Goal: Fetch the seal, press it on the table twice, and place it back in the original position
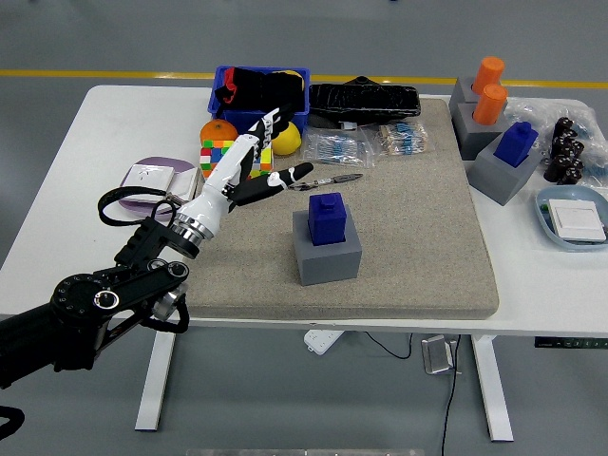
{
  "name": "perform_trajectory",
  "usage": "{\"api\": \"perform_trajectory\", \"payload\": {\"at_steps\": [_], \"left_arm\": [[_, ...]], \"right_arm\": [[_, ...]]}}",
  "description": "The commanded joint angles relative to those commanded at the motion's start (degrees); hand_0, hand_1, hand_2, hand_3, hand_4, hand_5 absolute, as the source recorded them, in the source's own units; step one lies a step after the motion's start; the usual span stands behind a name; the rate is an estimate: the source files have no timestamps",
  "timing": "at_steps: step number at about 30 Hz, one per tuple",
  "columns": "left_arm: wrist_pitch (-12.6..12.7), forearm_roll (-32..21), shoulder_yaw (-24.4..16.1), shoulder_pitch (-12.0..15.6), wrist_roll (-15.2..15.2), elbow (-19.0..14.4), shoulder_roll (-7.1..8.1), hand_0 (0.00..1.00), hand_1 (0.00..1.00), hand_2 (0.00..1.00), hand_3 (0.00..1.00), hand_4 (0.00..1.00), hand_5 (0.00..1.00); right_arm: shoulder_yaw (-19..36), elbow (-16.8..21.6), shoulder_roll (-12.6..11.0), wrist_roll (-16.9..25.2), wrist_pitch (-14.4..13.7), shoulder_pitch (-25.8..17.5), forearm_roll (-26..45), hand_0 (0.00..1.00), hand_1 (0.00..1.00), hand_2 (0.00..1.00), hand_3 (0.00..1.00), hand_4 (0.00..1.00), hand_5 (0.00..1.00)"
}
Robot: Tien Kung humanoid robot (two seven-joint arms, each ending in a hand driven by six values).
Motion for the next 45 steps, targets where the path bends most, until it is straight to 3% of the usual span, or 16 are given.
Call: {"api": "perform_trajectory", "payload": {"at_steps": [1,2,7,8,20,31,45], "left_arm": [[0.5,-1.0,-0.2,-0.2,-0.3,0.9,0.27,0.998,0.998,0.998,0.998,0.998,0.612],[0.6,-2.0,-0.3,-0.3,-0.4,1.8,0.56,0.988,0.991,0.980,0.997,0.946,0.314],[0.8,-3.0,-0.3,-1.1,0.3,5.8,1.46,0.988,0.991,0.980,0.997,0.946,0.314],[0.6,-3.0,0.1,-1.3,0.9,7.2,1.57,0.929,0.921,0.932,0.961,0.927,0.278],[-0.8,-3.8,1.9,-2.8,3.9,15.6,3.78,0.927,0.911,0.916,0.955,0.896,0.244],[-1.1,-6.1,2.4,-3.1,4.1,19.2,5.69,0.925,0.905,0.912,0.950,0.893,0.241],[-1.0,-6.1,2.1,-3.9,4.0,19.8,7.00,0.924,0.899,0.909,0.946,0.886,0.232]], "right_arm": [[0.0,0.0,0.0,0.0,0.0,0.0,0.0,0.832,0.762,0.753,0.696,0.749,0.377],[0.1,0.0,0.0,0.0,0.0,0.0,0.0,0.831,0.762,0.753,0.696,0.749,0.377],[0.2,-0.1,0.0,0.0,0.0,-0.1,0.1,0.831,0.762,0.753,0.696,0.749,0.377],[0.2,-0.1,0.0,0.0,0.0,-0.1,0.1,0.832,0.761,0.753,0.696,0.749,0.377],[0.5,-0.1,0.1,0.0,-0.1,0.0,0.0,0.833,0.762,0.753,0.696,0.750,0.376],[0.9,-0.1,0.0,-0.1,-0.2,0.0,0.0,0.833,0.761,0.753,0.696,0.750,0.375],[0.8,-0.1,-0.1,0.0,-0.2,0.2,0.0,0.832,0.761,0.753,0.695,0.750,0.375]]}}
